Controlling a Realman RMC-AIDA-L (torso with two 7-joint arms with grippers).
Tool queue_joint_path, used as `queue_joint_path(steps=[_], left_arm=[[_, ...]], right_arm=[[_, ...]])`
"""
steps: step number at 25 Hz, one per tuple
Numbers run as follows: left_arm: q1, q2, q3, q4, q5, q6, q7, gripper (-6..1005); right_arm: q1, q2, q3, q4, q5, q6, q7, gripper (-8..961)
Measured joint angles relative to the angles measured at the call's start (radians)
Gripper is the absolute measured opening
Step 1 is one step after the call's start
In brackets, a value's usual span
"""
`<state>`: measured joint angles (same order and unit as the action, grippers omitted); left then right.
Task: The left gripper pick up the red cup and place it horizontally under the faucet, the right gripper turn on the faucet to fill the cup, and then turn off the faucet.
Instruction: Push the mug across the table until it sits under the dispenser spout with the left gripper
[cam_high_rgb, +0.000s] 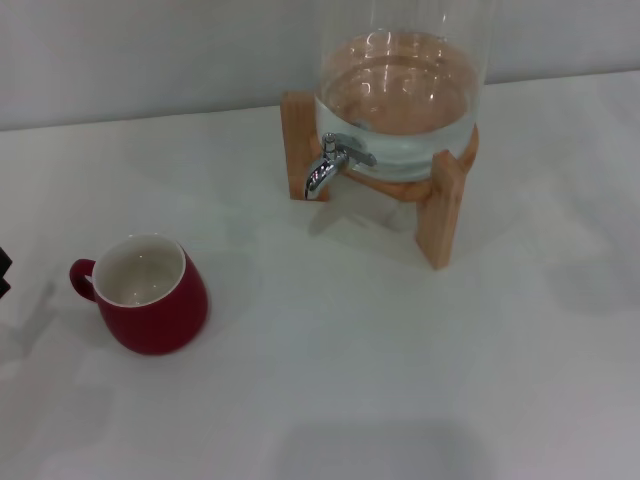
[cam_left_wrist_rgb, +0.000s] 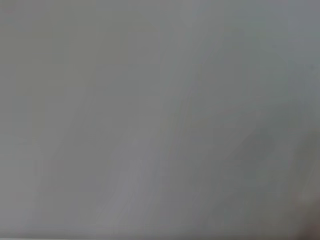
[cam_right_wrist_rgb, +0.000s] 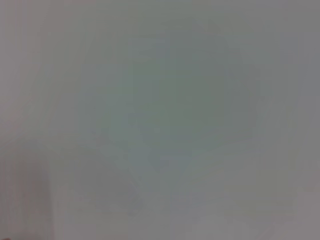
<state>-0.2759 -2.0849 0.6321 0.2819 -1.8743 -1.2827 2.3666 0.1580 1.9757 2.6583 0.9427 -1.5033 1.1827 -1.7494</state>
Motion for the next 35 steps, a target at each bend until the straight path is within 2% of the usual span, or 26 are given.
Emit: queue_joint_path(steps=[7, 14, 28, 35], left_arm=[[0.000, -0.001, 0.010, -0.003, 0.023, 0.027, 0.007, 887], [-0.016, -0.001, 0.101, -0.003, 0.026, 0.092, 0.008, 887], [-0.029, 0.000, 0.104, 0.004, 0.050, 0.111, 0.029, 888], [-0.036, -0.001, 0.113, -0.003, 0.051, 0.128, 0.099, 887]], right_arm=[[-0.002, 0.000, 0.002, -0.001, 0.000, 0.000, 0.001, 722], [0.000, 0.000, 0.003, -0.001, 0.002, -0.002, 0.002, 721], [0.002, 0.000, 0.007, 0.000, 0.015, -0.002, 0.001, 721], [0.002, 0.000, 0.010, -0.002, 0.017, -0.004, 0.000, 721]])
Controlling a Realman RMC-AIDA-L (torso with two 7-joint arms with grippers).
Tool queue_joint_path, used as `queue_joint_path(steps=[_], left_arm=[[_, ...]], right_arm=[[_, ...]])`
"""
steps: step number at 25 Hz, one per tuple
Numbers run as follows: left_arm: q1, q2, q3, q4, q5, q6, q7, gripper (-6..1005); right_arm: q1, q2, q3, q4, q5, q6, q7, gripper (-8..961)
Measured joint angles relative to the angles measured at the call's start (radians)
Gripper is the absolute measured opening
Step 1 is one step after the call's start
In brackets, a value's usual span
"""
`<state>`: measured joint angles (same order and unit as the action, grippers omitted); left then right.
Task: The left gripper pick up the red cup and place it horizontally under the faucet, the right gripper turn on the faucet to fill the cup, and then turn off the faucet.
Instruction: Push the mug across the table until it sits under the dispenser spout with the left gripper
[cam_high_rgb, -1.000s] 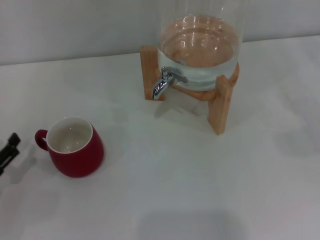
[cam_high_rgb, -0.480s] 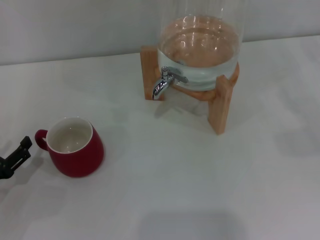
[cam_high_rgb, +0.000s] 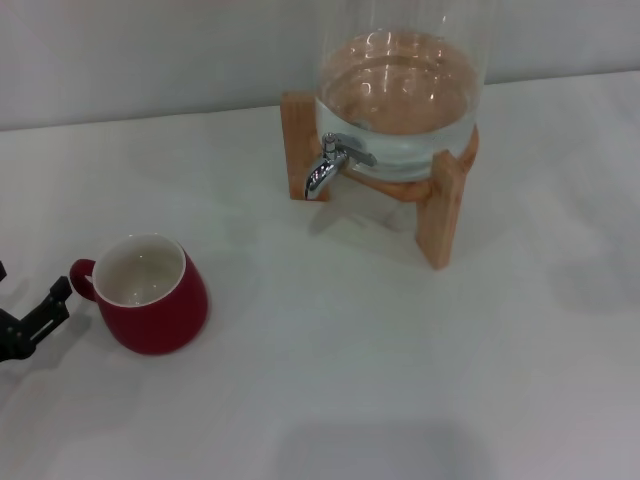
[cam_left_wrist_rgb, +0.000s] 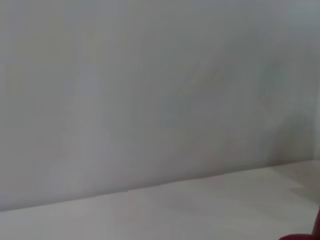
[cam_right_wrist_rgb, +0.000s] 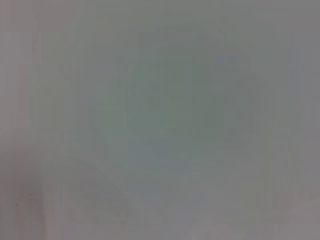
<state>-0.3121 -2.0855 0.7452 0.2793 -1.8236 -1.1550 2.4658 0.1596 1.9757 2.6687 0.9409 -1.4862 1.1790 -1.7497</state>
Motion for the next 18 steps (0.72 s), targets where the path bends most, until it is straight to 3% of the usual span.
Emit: queue_joint_path(steps=[18], left_arm=[[-0.047, 0.000, 0.000, -0.044, -0.002, 0.053, 0.001, 888]], right_arm=[[0.002, 0.000, 0.003, -0.002, 0.000, -0.001, -0.002, 722]])
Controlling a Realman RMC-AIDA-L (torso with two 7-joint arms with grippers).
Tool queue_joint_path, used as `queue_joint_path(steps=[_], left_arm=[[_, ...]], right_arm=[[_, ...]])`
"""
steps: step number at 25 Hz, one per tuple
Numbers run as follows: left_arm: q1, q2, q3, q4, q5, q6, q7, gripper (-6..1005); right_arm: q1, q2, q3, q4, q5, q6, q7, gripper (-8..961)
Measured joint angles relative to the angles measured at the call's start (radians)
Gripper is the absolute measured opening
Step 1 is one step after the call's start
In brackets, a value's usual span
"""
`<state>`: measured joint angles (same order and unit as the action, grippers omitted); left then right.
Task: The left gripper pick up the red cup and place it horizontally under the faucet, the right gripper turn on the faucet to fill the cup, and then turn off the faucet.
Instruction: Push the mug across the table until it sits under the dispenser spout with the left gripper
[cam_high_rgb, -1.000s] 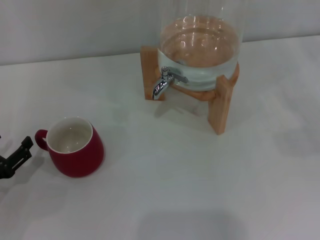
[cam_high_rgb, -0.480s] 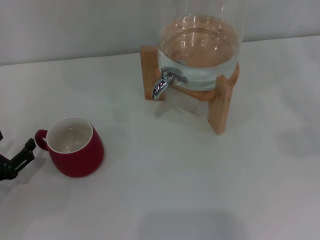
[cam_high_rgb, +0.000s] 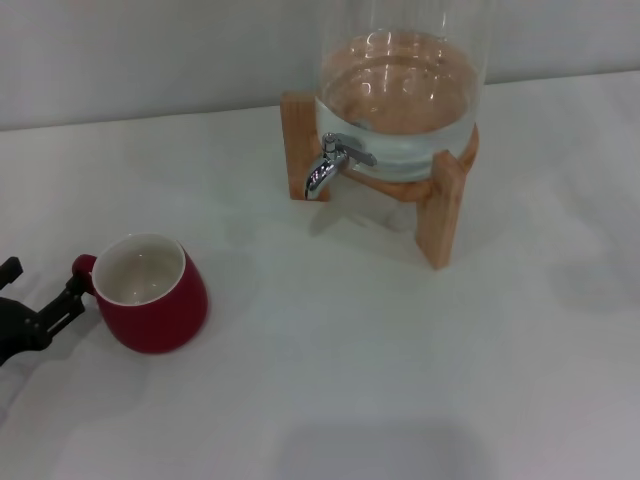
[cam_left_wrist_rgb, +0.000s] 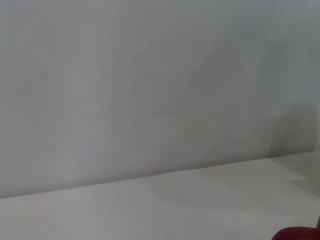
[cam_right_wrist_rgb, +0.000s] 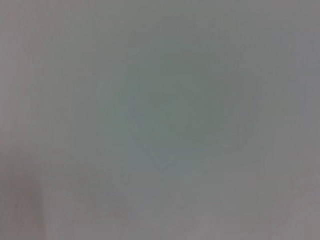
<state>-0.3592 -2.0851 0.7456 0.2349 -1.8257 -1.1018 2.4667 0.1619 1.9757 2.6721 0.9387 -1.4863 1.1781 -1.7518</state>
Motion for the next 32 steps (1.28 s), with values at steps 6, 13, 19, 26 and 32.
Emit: queue_joint_path(steps=[6, 13, 19, 26, 32], left_arm=[[-0.006, 0.000, 0.000, -0.004, 0.000, 0.000, 0.000, 887], [-0.016, 0.000, 0.002, -0.006, 0.000, 0.001, -0.004, 888], [-0.023, 0.000, 0.004, -0.006, 0.000, 0.002, -0.006, 888], [-0.030, 0.000, 0.013, -0.006, 0.002, 0.002, -0.006, 887], [-0.032, 0.000, 0.014, -0.007, 0.002, 0.020, -0.006, 887]], right_arm=[[-0.002, 0.000, 0.000, 0.000, 0.000, 0.000, 0.000, 722], [-0.001, 0.000, 0.000, 0.000, 0.000, 0.000, 0.000, 722], [-0.001, 0.000, 0.002, 0.000, 0.000, 0.000, 0.000, 721], [-0.001, 0.000, 0.002, 0.000, 0.000, 0.000, 0.000, 721], [-0.004, 0.000, 0.001, 0.000, 0.005, 0.000, 0.000, 721]])
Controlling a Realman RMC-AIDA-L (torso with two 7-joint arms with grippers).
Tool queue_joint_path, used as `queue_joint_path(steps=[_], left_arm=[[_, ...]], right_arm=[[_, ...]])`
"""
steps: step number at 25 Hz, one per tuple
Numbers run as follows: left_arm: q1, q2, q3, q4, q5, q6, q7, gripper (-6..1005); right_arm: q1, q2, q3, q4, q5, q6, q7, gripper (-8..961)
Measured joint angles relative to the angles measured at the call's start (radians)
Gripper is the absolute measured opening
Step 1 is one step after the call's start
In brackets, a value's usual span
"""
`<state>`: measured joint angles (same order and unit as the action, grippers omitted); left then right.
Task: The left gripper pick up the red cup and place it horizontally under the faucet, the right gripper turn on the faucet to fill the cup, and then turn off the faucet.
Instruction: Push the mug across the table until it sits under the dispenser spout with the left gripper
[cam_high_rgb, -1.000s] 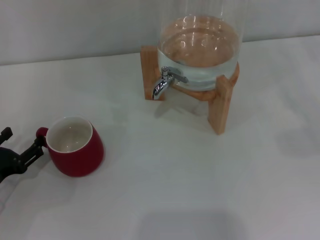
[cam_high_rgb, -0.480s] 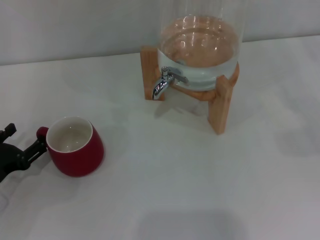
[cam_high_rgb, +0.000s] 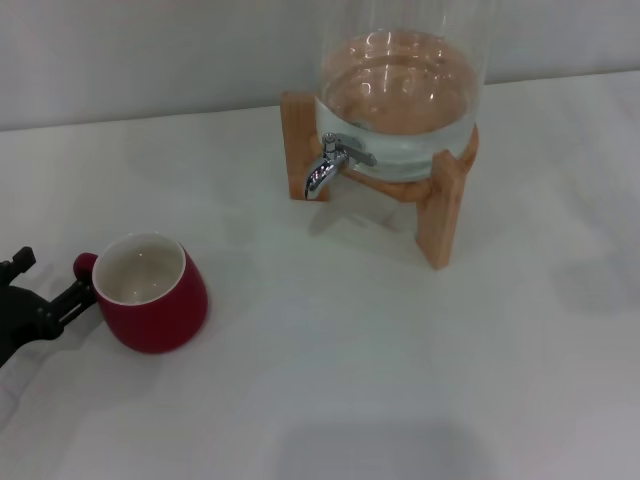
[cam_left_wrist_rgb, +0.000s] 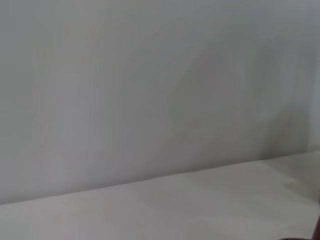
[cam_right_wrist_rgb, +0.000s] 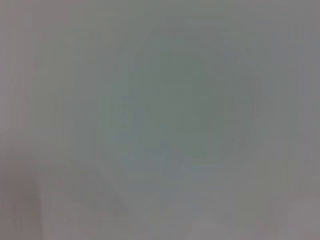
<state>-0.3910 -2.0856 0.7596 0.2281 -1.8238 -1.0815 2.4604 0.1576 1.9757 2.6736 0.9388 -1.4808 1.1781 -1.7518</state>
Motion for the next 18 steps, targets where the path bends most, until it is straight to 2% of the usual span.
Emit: queue_joint_path(steps=[18], left_arm=[[-0.024, -0.001, 0.000, -0.003, -0.001, 0.030, 0.000, 887]], right_arm=[[-0.003, 0.001, 0.000, 0.000, 0.008, 0.000, -0.003, 721]])
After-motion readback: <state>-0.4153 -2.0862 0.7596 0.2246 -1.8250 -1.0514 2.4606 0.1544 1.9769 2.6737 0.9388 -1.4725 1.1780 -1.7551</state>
